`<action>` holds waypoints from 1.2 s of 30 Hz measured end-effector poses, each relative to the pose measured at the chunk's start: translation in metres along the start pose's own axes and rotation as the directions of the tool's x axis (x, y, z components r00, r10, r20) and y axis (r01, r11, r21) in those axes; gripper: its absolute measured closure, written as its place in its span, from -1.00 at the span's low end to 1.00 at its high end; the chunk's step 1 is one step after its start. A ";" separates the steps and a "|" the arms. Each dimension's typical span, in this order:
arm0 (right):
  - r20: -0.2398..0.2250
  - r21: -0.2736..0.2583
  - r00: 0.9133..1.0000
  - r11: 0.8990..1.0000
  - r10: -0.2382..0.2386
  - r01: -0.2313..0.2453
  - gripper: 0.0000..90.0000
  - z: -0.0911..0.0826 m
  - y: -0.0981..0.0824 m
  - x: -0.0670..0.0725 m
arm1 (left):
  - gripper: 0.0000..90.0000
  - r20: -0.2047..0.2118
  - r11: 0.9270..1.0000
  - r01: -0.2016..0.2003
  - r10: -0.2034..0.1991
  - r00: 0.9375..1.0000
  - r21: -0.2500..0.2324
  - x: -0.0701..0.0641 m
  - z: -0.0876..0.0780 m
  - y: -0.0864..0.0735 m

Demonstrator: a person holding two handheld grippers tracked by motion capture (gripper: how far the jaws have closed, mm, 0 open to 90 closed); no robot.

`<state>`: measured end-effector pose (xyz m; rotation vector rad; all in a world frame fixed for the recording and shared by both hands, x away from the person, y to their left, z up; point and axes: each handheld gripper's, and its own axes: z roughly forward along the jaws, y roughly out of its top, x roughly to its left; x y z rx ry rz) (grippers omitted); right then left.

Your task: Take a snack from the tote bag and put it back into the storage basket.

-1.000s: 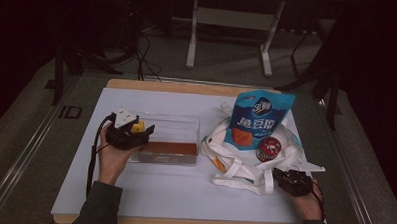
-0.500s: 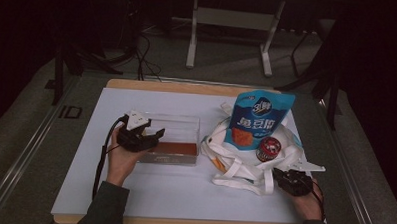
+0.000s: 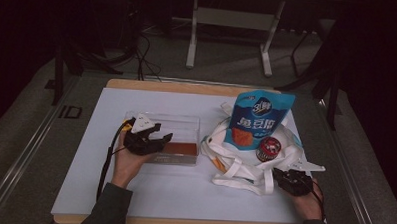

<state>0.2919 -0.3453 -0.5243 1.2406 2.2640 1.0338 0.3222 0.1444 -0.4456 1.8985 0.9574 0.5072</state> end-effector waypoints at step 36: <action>0.013 0.035 1.000 0.999 -0.008 0.008 0.31 -0.022 0.013 0.000 | 0.02 0.135 0.999 -0.045 0.045 0.990 -0.003 -0.029 -0.002 -0.010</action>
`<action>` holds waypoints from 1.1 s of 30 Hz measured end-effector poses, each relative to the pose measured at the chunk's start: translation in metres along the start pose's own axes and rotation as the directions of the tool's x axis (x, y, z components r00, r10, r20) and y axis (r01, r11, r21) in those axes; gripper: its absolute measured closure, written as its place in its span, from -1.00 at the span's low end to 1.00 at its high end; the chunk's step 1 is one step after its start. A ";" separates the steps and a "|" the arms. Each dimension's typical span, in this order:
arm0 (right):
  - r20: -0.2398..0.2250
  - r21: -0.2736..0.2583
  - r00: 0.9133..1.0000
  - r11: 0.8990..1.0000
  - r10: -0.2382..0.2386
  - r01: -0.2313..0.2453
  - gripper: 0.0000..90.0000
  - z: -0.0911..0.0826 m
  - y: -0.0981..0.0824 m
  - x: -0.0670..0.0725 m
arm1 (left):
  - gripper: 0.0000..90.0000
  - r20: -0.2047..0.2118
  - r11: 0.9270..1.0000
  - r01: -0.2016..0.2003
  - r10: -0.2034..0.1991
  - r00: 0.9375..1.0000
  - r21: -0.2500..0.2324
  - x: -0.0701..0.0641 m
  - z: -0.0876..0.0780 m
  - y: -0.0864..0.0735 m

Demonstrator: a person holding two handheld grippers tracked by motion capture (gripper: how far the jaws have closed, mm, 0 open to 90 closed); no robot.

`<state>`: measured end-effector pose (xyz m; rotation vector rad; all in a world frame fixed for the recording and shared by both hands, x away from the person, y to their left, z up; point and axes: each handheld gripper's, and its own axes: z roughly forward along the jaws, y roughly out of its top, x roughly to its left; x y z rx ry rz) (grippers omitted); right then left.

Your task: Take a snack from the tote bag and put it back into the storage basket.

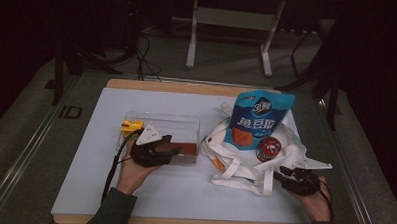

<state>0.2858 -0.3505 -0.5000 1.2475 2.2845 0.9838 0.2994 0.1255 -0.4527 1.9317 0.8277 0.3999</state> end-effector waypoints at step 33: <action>0.014 -0.038 1.000 0.999 0.008 -0.008 0.41 -0.028 0.019 -0.007 | 0.03 0.070 0.996 -0.078 0.075 0.995 0.043 -0.025 0.015 -0.016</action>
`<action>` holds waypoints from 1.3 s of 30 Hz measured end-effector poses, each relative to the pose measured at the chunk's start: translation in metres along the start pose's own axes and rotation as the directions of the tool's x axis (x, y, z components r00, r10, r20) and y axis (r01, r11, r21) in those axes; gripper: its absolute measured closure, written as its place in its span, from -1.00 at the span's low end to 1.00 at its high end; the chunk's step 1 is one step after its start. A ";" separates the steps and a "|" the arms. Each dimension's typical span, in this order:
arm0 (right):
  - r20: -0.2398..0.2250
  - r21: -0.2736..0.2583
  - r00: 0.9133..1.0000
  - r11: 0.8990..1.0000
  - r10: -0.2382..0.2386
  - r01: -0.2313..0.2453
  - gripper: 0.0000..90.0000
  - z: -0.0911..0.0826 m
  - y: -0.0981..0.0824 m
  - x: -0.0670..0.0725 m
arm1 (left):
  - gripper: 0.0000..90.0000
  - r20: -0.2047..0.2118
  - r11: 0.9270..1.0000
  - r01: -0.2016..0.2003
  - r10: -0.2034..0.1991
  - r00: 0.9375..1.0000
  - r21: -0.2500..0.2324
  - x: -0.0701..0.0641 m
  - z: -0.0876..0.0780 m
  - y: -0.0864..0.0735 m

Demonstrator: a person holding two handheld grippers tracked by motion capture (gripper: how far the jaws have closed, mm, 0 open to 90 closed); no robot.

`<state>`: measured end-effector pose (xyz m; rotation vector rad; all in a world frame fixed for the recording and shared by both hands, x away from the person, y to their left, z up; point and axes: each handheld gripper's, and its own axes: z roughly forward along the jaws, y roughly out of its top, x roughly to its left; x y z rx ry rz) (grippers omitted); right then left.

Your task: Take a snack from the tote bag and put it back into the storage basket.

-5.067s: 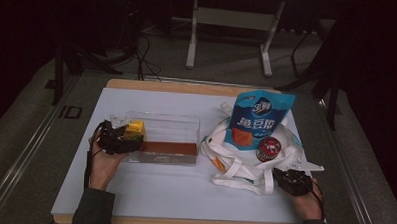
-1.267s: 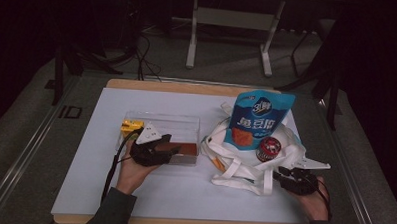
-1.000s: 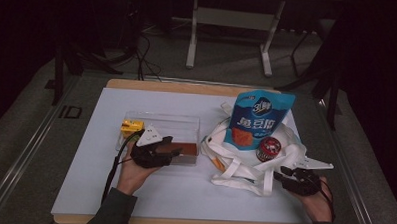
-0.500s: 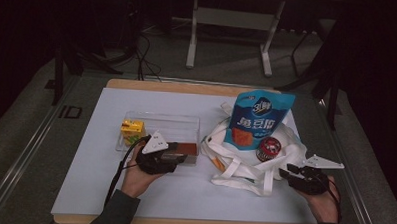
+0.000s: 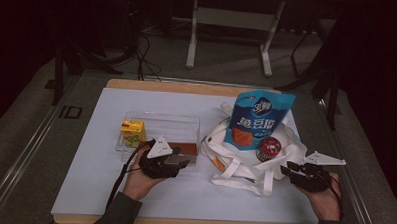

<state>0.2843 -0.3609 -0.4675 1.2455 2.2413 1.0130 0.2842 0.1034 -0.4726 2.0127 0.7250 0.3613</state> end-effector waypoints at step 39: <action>0.005 -0.024 0.999 0.999 -0.037 0.037 0.46 0.009 0.035 -0.003 | -0.02 0.085 0.997 -0.050 0.046 0.995 0.051 -0.020 0.046 -0.040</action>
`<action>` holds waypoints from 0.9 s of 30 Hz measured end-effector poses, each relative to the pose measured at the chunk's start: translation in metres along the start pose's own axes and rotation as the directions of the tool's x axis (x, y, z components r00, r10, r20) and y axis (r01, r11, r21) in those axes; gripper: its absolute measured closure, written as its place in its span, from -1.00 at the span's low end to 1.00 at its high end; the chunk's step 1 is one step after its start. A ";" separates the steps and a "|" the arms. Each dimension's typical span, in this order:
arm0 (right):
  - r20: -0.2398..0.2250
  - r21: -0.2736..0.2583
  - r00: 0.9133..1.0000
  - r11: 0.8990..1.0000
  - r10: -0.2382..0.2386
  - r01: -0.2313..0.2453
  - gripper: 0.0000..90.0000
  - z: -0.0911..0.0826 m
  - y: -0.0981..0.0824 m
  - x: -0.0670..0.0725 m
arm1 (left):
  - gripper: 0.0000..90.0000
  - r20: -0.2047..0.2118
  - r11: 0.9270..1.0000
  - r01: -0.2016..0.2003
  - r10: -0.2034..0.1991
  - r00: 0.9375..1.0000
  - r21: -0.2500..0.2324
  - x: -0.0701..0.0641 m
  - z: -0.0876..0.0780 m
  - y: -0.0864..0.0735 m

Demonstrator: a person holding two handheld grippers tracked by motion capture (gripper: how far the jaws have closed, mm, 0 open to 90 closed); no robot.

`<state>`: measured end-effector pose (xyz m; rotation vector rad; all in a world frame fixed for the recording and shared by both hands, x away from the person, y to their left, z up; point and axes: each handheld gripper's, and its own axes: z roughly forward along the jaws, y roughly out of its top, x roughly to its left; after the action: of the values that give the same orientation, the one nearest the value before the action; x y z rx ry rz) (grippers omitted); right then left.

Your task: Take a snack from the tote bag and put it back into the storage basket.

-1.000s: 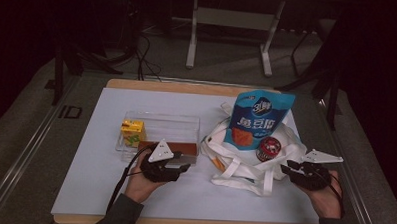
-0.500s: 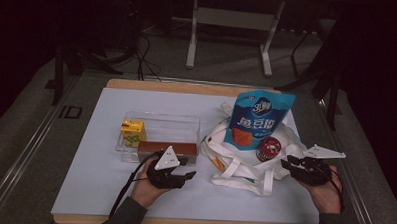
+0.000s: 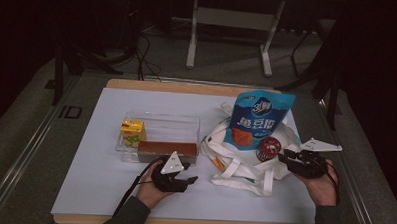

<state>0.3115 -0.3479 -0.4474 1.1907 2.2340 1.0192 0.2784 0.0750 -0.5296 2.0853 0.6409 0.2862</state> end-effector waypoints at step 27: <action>-0.022 -0.079 0.999 0.996 0.034 -0.036 0.07 0.013 0.043 -0.018 | -0.27 0.000 0.998 -0.050 0.050 0.999 0.038 -0.008 0.012 -0.003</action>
<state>0.3531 -0.3420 -0.4224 1.1941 2.1740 1.1274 0.2761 0.0634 -0.5384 2.1396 0.5998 0.3052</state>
